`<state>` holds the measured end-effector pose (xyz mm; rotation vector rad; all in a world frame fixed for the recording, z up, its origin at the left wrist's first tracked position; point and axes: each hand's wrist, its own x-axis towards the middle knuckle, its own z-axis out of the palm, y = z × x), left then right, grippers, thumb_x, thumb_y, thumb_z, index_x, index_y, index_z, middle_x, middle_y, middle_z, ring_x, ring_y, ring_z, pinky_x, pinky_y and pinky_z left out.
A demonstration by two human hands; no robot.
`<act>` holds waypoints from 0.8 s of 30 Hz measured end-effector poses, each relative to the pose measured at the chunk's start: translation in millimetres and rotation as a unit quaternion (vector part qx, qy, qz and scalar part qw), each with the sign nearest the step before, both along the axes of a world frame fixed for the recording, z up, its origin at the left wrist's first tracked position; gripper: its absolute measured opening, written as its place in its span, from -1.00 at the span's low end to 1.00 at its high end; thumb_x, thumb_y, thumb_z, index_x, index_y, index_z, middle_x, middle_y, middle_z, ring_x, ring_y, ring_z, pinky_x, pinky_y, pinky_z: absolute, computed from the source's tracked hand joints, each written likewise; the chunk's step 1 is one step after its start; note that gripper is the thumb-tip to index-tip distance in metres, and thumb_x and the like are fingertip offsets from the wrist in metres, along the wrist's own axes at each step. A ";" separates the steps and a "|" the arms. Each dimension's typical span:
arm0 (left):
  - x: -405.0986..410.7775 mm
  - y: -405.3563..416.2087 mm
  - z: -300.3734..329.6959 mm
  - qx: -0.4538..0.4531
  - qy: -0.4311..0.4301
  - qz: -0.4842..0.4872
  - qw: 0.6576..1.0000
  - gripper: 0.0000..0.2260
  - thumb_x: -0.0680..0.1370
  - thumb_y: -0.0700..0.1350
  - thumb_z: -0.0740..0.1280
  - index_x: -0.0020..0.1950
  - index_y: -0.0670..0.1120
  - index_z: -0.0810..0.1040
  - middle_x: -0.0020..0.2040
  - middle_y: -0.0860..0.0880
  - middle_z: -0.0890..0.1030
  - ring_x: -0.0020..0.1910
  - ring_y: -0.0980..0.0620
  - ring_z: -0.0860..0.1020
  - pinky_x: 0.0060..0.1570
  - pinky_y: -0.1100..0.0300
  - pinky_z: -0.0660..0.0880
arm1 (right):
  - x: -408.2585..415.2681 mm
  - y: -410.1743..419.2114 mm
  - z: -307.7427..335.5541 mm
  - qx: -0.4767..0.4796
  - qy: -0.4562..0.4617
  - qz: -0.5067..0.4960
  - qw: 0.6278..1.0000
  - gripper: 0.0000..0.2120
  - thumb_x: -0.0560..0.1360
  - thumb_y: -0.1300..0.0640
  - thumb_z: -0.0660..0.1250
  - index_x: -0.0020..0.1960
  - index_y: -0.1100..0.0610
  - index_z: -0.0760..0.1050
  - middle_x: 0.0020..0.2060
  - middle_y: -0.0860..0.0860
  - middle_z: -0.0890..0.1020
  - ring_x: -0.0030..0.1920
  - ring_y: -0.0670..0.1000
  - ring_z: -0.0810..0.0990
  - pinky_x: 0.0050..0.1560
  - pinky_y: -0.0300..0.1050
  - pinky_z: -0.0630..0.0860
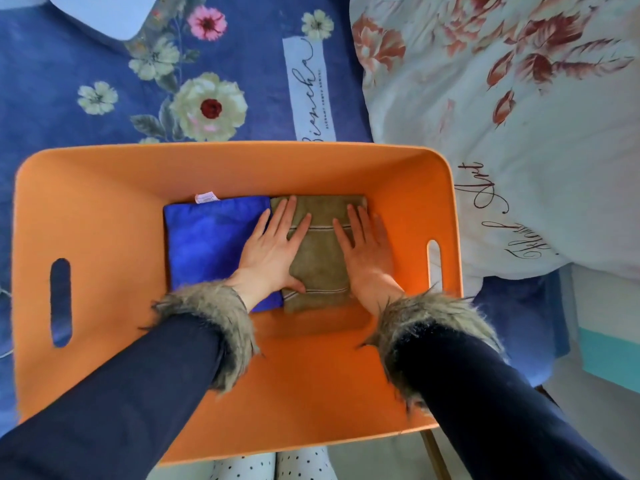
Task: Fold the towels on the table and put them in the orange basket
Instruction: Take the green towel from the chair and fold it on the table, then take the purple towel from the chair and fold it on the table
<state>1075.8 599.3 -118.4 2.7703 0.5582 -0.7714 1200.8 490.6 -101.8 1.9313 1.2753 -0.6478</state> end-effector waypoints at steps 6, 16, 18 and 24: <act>5.0 1.4 2.9 0.020 0.043 -0.027 0.998 0.15 0.26 0.42 0.33 0.52 -0.10 -0.28 0.50 -0.25 -0.30 0.50 -0.17 -0.29 0.43 -0.06 -0.29 | -1.1 5.7 -1.0 -0.024 0.006 0.012 1.000 -0.05 0.50 -0.07 0.26 0.46 0.12 -0.45 0.46 0.19 -0.35 0.47 0.23 -0.35 0.41 0.18 -0.36; -45.0 -11.5 128.2 -0.082 -0.054 0.133 0.986 -0.29 0.56 0.21 0.15 0.55 -0.04 -0.12 0.54 -0.10 -0.27 0.51 -0.08 -0.29 0.47 -0.03 -0.18 | -23.9 -20.5 128.9 0.257 0.174 -0.171 0.935 -0.35 0.56 -0.13 0.15 0.53 0.03 -0.03 0.50 0.03 0.15 0.50 0.06 0.08 0.45 0.13 0.01; -53.1 -14.0 166.0 -0.097 -0.086 0.146 0.981 -0.34 0.57 0.16 0.16 0.55 -0.03 -0.07 0.55 -0.08 -0.19 0.52 -0.05 -0.22 0.48 -0.01 -0.14 | -26.5 -28.5 164.7 0.295 0.148 -0.214 0.920 -0.37 0.55 -0.14 0.14 0.52 0.03 0.02 0.49 0.02 0.18 0.48 0.06 0.13 0.45 0.10 0.00; -45.7 -25.9 267.3 -0.116 -0.202 0.084 0.969 -0.43 0.59 0.11 0.17 0.54 -0.01 0.05 0.56 -0.02 -0.01 0.53 0.01 -0.07 0.49 0.04 -0.08 | -41.7 -70.0 260.9 0.391 0.063 -0.276 0.876 -0.42 0.53 -0.17 0.14 0.48 -0.01 0.12 0.42 -0.02 0.30 0.39 0.07 0.29 0.38 0.04 0.15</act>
